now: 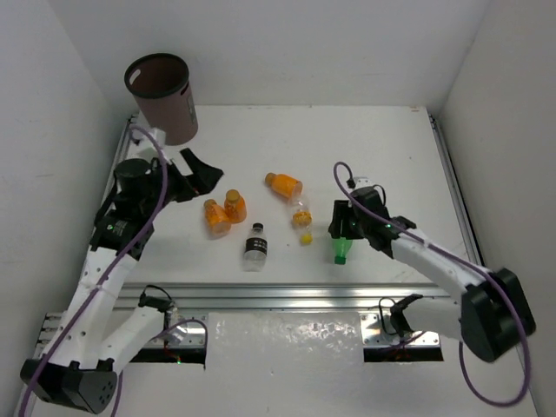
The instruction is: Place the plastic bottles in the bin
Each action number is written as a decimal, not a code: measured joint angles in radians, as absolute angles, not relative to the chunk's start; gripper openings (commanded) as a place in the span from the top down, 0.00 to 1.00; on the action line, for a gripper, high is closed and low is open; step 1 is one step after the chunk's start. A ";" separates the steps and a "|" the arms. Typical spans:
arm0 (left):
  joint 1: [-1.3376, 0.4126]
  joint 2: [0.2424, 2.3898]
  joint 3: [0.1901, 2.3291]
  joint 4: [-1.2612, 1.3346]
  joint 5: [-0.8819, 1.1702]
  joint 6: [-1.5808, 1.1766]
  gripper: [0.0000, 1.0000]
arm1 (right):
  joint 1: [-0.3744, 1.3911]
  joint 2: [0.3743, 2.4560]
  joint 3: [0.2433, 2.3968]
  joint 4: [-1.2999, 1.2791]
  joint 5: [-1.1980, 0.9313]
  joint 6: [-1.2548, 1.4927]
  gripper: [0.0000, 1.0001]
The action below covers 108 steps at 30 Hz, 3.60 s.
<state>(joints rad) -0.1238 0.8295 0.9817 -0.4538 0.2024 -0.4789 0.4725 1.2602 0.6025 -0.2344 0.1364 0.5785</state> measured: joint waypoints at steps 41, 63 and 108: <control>-0.829 1.258 1.032 0.094 0.398 -0.610 1.00 | 0.472 0.785 0.625 0.101 -0.775 0.405 0.01; 0.040 1.837 2.046 -0.285 -0.348 -0.608 0.88 | 0.477 0.659 0.562 -0.299 -0.222 0.443 0.01; -0.021 0.755 0.878 -0.424 0.091 -0.519 0.00 | 0.583 1.661 0.789 0.028 -0.080 0.400 0.72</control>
<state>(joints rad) -0.0212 0.7551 0.8776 -0.4240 0.0914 -0.5186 0.5831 1.6608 0.7887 0.0284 -0.0799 0.3996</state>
